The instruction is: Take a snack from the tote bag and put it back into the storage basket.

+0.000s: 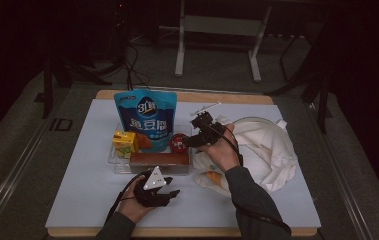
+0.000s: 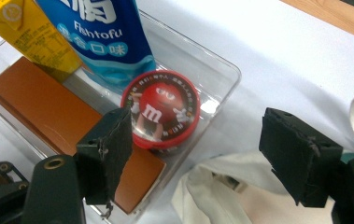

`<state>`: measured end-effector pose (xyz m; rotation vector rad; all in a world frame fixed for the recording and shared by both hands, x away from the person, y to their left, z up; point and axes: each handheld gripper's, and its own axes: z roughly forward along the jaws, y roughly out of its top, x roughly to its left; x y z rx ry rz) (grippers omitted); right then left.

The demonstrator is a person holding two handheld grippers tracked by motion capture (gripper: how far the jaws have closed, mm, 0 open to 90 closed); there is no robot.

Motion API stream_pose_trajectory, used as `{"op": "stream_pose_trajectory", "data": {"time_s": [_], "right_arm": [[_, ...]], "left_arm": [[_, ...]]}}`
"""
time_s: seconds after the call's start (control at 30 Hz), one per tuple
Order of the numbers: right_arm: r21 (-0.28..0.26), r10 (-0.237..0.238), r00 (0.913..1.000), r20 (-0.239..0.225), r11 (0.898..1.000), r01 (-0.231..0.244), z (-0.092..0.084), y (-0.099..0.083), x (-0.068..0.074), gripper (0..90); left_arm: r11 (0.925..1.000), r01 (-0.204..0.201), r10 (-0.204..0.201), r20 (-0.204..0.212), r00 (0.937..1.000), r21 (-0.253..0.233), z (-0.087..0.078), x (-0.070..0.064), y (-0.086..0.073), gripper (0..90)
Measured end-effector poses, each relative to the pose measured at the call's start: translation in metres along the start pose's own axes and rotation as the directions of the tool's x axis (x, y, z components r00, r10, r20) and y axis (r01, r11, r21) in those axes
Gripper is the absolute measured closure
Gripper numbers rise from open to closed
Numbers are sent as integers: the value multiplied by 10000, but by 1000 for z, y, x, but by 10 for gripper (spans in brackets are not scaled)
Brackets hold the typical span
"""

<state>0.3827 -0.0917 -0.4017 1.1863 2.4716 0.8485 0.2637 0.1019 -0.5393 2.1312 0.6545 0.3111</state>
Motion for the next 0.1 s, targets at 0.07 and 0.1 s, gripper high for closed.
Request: {"op": "stream_pose_trajectory", "data": {"time_s": [0.07,0.1], "right_arm": [[-31,-21,10000,-8,10000,21,-3,-4,-4,258],[-31,-21,10000,-8,10000,21,-3,-4,-4,258]], "left_arm": [[10000,15,-15,11,10000,13,0,0,0,485],[10000,28,-28,15,10000,10,0,0,0,485]]}}
